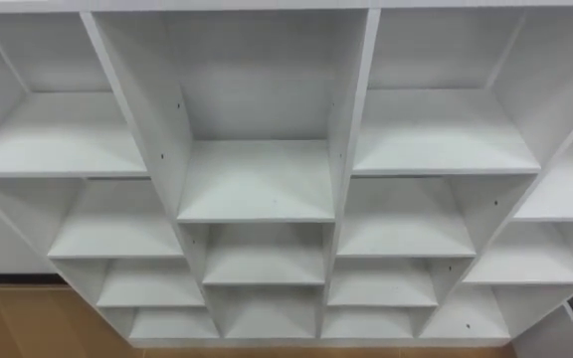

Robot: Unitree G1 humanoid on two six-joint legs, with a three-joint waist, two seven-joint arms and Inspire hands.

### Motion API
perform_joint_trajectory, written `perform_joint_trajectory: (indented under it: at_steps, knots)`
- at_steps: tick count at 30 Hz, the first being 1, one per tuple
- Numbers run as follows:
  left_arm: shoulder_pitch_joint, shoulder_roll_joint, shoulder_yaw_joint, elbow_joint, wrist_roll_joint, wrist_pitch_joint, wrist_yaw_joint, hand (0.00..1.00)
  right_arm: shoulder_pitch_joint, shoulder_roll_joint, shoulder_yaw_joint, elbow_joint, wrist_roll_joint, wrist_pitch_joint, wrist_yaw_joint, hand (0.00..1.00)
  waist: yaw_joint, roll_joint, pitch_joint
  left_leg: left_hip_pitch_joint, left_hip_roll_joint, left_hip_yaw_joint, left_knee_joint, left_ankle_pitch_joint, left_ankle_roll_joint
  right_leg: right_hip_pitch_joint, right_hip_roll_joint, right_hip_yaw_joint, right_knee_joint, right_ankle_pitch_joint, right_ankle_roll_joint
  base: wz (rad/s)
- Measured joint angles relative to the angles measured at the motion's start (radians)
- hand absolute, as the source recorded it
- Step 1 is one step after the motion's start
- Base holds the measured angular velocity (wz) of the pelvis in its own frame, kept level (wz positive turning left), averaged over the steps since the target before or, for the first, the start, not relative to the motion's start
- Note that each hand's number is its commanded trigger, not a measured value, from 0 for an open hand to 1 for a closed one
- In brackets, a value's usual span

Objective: Collect fruits from the closet

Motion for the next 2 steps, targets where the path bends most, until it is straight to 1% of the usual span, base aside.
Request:
perform_joint_trajectory:
  at_steps: [2]
  knots:
    - [0.0, 0.0, 0.0, 0.0, 0.0, 0.001, 0.001, 1.0, -0.001, 0.001, 0.0, -0.004, -0.001, 0.001, 0.0, 0.0, 0.0, 0.0, -0.0001, 0.0, 0.0, 0.0, 0.0, 0.0, 0.0, 0.0, 0.0, -0.001, 0.0, 0.0, 0.0, 0.0]
